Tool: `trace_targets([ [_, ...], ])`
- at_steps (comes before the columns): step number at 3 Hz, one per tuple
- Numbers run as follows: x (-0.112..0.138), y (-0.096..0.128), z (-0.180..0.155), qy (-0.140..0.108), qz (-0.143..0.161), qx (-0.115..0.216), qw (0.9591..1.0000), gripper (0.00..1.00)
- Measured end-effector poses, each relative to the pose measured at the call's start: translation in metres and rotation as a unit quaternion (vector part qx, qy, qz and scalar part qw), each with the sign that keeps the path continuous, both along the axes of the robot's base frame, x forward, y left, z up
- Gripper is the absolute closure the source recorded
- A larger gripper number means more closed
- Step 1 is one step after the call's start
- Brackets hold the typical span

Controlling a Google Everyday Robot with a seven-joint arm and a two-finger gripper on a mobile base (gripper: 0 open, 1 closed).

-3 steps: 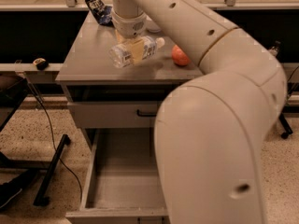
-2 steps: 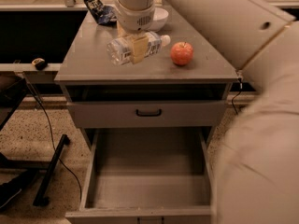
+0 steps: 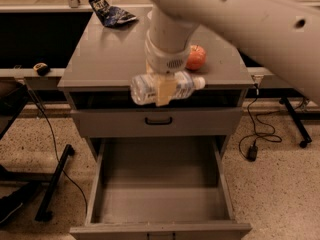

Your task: Place blue plastic bottle into middle drawer

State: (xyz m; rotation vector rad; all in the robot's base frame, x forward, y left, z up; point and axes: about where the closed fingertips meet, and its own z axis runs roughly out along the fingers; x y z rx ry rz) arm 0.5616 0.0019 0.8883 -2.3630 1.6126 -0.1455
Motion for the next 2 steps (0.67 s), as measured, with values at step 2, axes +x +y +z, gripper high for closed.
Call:
trace_targets([
  [2, -0.0167, -0.0142, -0.0720, 0.027, -0.003, -0.032, 0.9991, 1.00],
])
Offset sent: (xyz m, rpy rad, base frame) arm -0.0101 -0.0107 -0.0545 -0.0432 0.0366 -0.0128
